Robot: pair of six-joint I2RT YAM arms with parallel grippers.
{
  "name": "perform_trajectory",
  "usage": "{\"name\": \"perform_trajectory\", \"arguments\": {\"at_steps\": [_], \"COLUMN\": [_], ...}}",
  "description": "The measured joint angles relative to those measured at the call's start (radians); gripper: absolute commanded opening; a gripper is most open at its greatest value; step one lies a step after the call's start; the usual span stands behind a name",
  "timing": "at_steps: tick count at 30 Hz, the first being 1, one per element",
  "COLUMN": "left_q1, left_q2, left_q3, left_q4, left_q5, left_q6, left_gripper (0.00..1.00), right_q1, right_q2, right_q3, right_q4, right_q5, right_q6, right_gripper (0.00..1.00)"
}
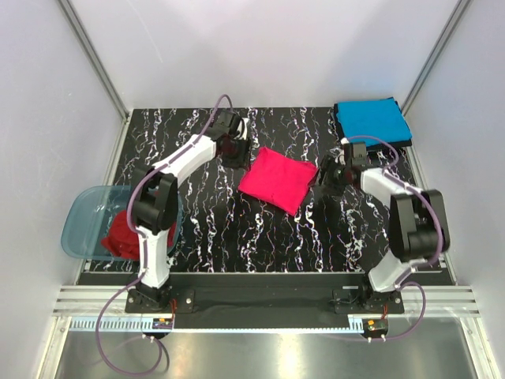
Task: Fold and stack the t-shirts
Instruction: Neatly place the folded tshirt to the corner
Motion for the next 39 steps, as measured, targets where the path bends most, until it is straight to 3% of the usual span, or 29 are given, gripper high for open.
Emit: {"name": "perform_trajectory", "arguments": {"at_steps": [6,15,25,34,39], "left_q1": [0.000,-0.004,-0.022,-0.016,-0.011], "left_q2": [-0.071,-0.281,-0.325,-0.328,-0.328], "left_q3": [-0.012,-0.172,-0.265,-0.265,-0.265], "left_q4": [-0.030,-0.031,0.035,0.056,0.058], "left_q5": [0.111,0.221,0.314,0.341,0.347], "left_q6": [0.003,0.020,0.000,-0.004,-0.007], "left_gripper": [0.52,0.53,0.53,0.53,0.53], "right_q1": [-0.066,-0.082,-0.062,-0.017,-0.019], "right_q2": [0.237,0.474,0.537,0.568,0.571], "right_q3": [0.233,0.505,0.625,0.679,0.676], "right_q4": [-0.009,-0.053,-0.199,-0.317,-0.341], "right_q5": [-0.068,-0.121,-0.163,-0.219,-0.225], "right_q6": [-0.070,-0.192,-0.348,-0.409,-0.418], "right_gripper": [0.72,0.76,0.74,0.67,0.51]}}
